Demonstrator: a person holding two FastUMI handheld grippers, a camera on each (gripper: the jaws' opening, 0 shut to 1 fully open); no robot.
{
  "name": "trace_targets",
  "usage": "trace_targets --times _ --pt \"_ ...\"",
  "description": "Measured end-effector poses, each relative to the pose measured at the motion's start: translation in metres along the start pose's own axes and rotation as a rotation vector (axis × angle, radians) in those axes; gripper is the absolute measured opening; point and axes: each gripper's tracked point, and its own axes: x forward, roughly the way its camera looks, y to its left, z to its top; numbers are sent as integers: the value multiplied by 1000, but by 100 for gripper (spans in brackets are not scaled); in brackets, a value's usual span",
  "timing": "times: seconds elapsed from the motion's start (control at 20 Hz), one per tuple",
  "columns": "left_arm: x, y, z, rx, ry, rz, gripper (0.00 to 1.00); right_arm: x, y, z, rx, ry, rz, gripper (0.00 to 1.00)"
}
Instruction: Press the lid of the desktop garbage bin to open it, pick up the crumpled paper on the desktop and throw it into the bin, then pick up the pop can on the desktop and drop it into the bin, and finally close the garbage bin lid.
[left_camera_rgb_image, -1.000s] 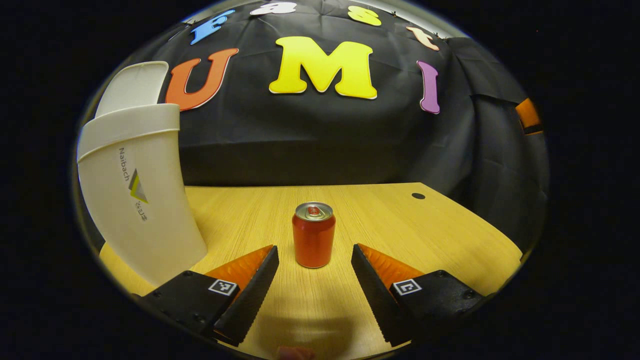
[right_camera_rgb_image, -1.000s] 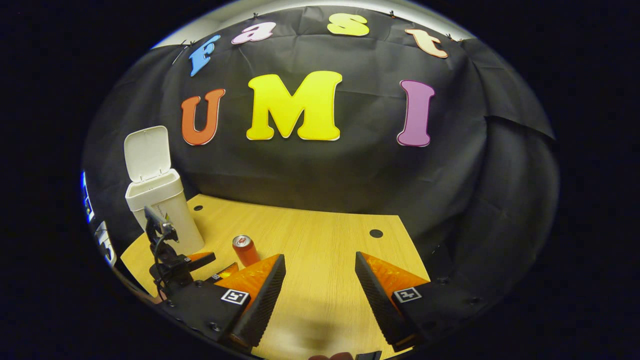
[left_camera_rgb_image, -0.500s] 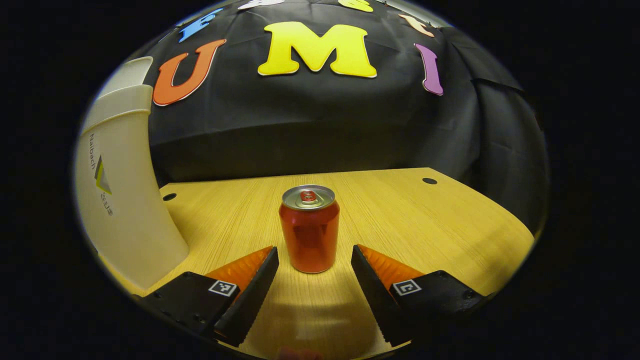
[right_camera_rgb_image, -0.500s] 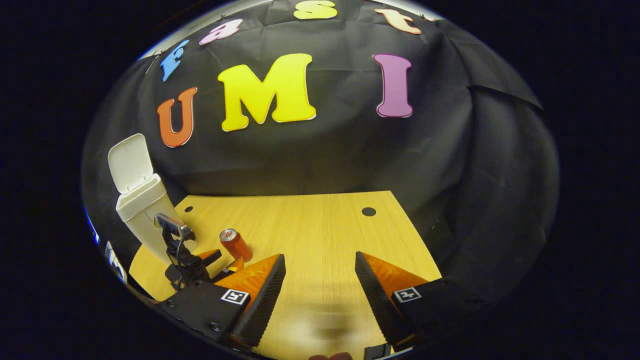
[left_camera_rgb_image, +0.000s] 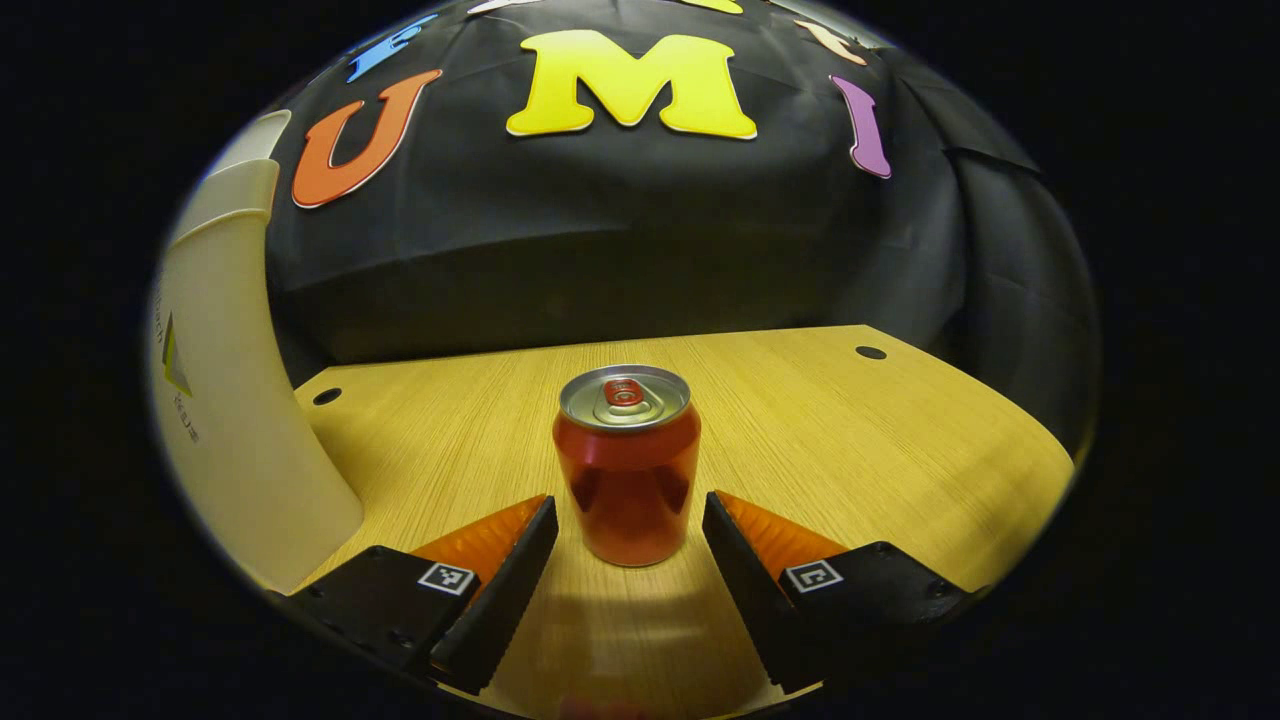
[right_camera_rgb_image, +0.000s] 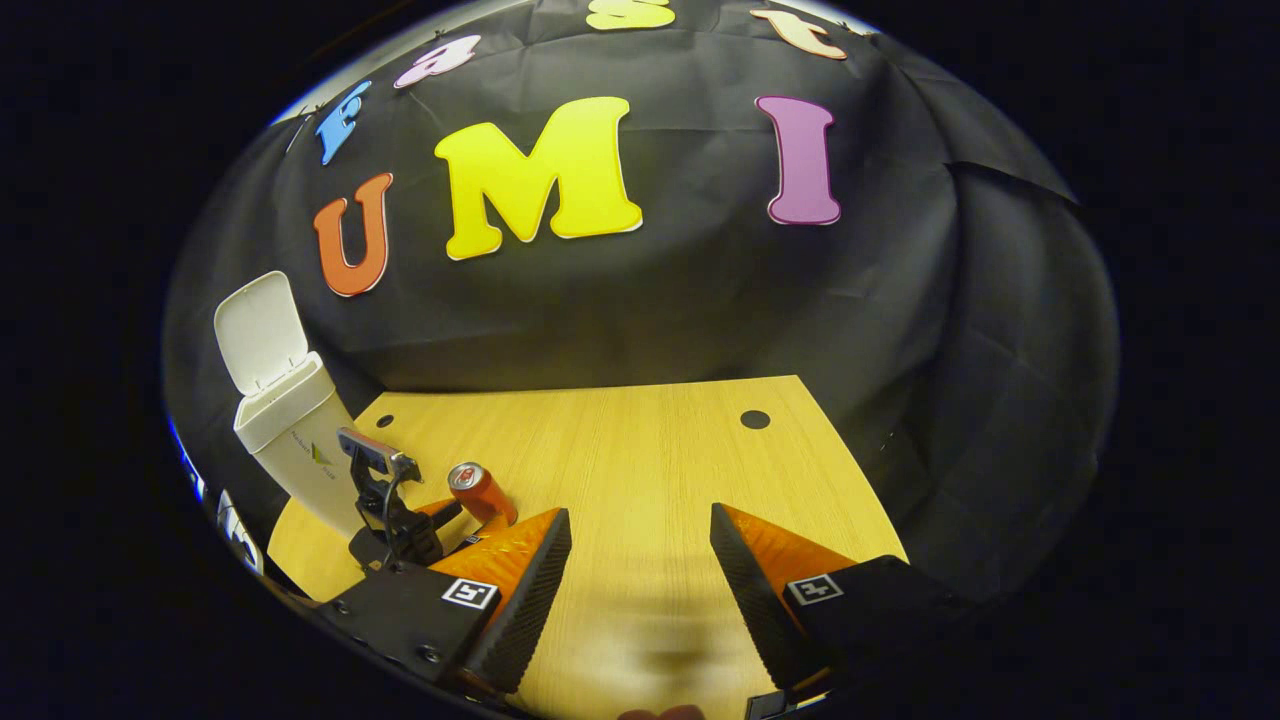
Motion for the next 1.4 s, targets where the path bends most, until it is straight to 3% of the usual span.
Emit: trace_targets --times 0.65,0.7,0.9,1.15,1.4 --pt "24 3 -8 -74 104 -11 96 -3 14 0 -33 10 -1 89" --pt "24 4 -7 -72 103 -10 87 -5 13 -1 -37 8 -3 89" --pt "16 5 1 -74 96 -15 86 -10 14 -1 -21 -3 -5 89" --pt "-21 13 48 -68 34 -16 86 -18 30 3 -28 -44 27 89" --pt "-70 37 133 -94 -86 9 86 -29 50 14 -4 -114 72 89"
